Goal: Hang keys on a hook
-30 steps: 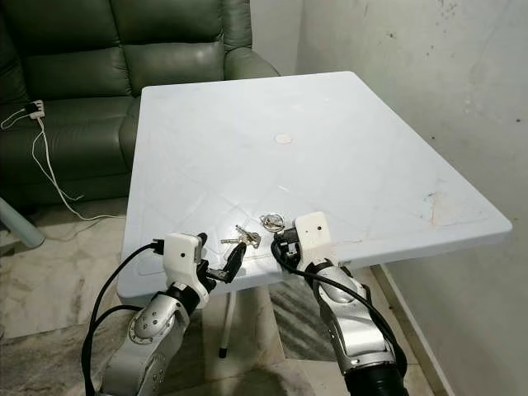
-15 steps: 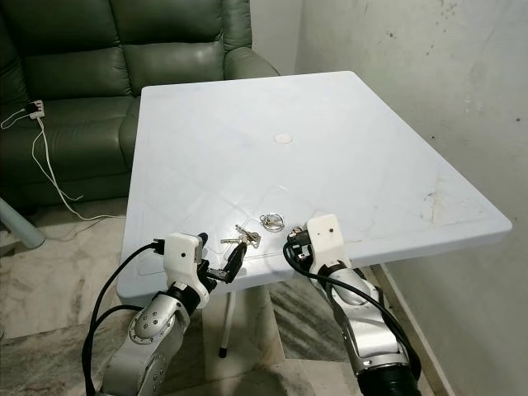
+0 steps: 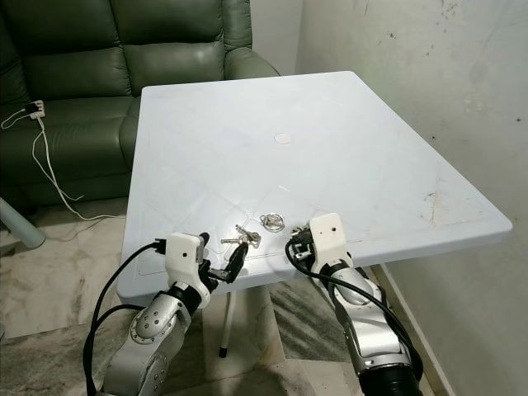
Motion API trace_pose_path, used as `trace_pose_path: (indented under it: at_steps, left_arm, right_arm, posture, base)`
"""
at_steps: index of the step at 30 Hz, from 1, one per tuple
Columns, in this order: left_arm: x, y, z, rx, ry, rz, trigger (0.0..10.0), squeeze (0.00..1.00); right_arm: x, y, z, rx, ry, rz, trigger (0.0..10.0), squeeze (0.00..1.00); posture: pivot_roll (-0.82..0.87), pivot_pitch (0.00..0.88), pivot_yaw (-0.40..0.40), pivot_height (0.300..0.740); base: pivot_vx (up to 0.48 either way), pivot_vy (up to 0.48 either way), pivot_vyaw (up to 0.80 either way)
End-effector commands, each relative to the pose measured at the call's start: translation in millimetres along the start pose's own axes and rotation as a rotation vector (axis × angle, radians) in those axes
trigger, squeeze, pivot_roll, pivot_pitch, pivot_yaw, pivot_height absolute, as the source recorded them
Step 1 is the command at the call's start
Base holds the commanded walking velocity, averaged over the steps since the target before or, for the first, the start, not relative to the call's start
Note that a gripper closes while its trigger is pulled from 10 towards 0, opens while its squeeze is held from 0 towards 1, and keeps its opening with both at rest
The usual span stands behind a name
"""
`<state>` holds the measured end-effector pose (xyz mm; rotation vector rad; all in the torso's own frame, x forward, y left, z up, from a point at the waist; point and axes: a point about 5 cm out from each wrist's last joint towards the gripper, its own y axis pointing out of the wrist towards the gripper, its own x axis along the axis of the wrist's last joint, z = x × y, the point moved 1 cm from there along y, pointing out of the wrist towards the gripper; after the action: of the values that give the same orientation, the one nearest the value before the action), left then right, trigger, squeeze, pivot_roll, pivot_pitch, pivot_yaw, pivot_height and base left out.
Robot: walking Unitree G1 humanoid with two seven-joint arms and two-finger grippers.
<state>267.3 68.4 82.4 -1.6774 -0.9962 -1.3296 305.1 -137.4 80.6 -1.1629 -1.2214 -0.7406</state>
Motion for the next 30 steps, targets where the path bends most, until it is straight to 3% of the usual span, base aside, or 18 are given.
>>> trace_pose_path:
  at_steps: [1,7,8,10,11,12,14,15,16,18,30]
  left_arm:
    - [8.9,5.4,-9.8,-0.018,-0.013,-0.031,10.0,0.00]
    - [9.1,5.9,-10.1,-0.016,-0.017,-0.033,10.0,0.00]
    - [9.1,5.9,-10.0,-0.015,-0.019,-0.034,10.0,0.00]
    - [9.3,6.0,-9.9,-0.014,-0.019,-0.035,10.0,0.00]
    - [9.3,6.0,-9.9,-0.014,-0.020,-0.035,10.0,0.00]
    - [9.3,6.0,-9.9,-0.014,-0.019,-0.035,10.0,0.00]
    - [9.3,6.0,-9.8,-0.013,-0.020,-0.036,10.0,0.00]
    - [9.4,5.9,-9.7,-0.013,-0.019,-0.036,10.0,0.00]
    - [9.4,5.9,-9.7,-0.013,-0.019,-0.036,10.0,0.00]
    - [9.4,5.9,-9.5,-0.013,-0.020,-0.037,10.0,0.00]
    - [10.0,5.8,-8.2,-0.009,-0.021,-0.038,10.0,0.00]
  right_arm:
    - [-1.3,-1.2,2.6,0.025,0.006,0.002,10.0,0.00]
    - [-1.1,-1.7,2.5,0.037,0.000,0.000,10.0,0.00]
    - [-0.4,-1.9,2.1,0.039,0.000,-0.003,8.8,0.00]
    - [0.0,-1.9,1.7,0.037,-0.002,-0.005,8.3,0.00]
    - [-0.2,-1.9,1.4,0.035,-0.002,-0.002,6.7,0.00]
    - [-0.4,-1.9,1.3,0.034,0.000,-0.001,6.7,0.00]
    - [-0.2,-2.0,1.2,0.033,0.001,-0.004,4.3,0.00]
    - [-0.1,-2.1,1.3,0.033,0.002,-0.006,1.6,0.00]
    - [0.0,-2.1,1.4,0.034,0.003,-0.008,1.6,0.00]
    - [0.5,-2.5,1.2,0.034,-0.002,-0.013,0.0,0.00]
    - [2.2,-5.3,2.9,0.059,-0.001,-0.037,0.0,0.00]
  posture:
    - [-0.06,0.030,-0.047,0.740]
    - [-0.06,0.030,-0.050,0.740]
    - [-0.06,0.030,-0.050,0.740]
    - [-0.06,0.030,-0.050,0.740]
    - [-0.06,0.030,-0.050,0.740]
    - [-0.06,0.030,-0.050,0.740]
    - [-0.06,0.029,-0.049,0.740]
    - [-0.06,0.030,-0.049,0.740]
    - [-0.06,0.030,-0.049,0.740]
    - [-0.06,0.031,-0.049,0.740]
    - [-0.06,0.031,-0.045,0.740]
  base:
    - [0.000,0.000,0.00]
    - [0.000,0.000,0.00]
    - [0.000,0.000,0.00]
    - [0.000,0.000,0.00]
    - [0.000,0.000,0.00]
    - [0.000,0.000,0.00]
    - [0.000,0.000,0.00]
    - [0.000,0.000,0.00]
    - [0.000,0.000,0.00]
    - [0.000,0.000,0.00]
    - [0.000,0.000,0.00]
